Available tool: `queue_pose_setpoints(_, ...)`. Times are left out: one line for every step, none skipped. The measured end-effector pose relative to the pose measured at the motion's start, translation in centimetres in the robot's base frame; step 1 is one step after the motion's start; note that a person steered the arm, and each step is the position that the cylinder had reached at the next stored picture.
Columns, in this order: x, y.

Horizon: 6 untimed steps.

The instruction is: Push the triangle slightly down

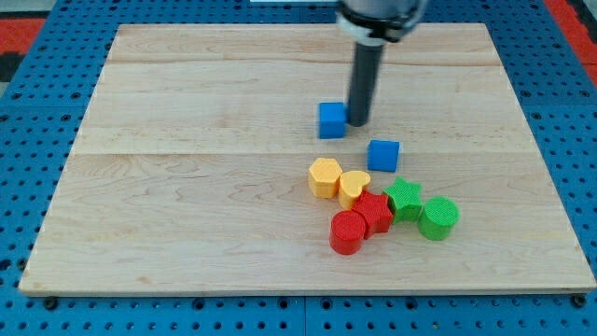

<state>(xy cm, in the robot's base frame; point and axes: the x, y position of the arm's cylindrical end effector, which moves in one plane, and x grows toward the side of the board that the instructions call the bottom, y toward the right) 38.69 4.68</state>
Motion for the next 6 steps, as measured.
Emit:
queue_pose_setpoints(0.2, 0.9)
queue_pose_setpoints(2.9, 1.8)
queue_pose_setpoints(3.6, 6.6)
queue_pose_setpoints(3.8, 5.8)
queue_pose_setpoints(2.3, 9.4)
queue_pose_setpoints(6.1, 14.0)
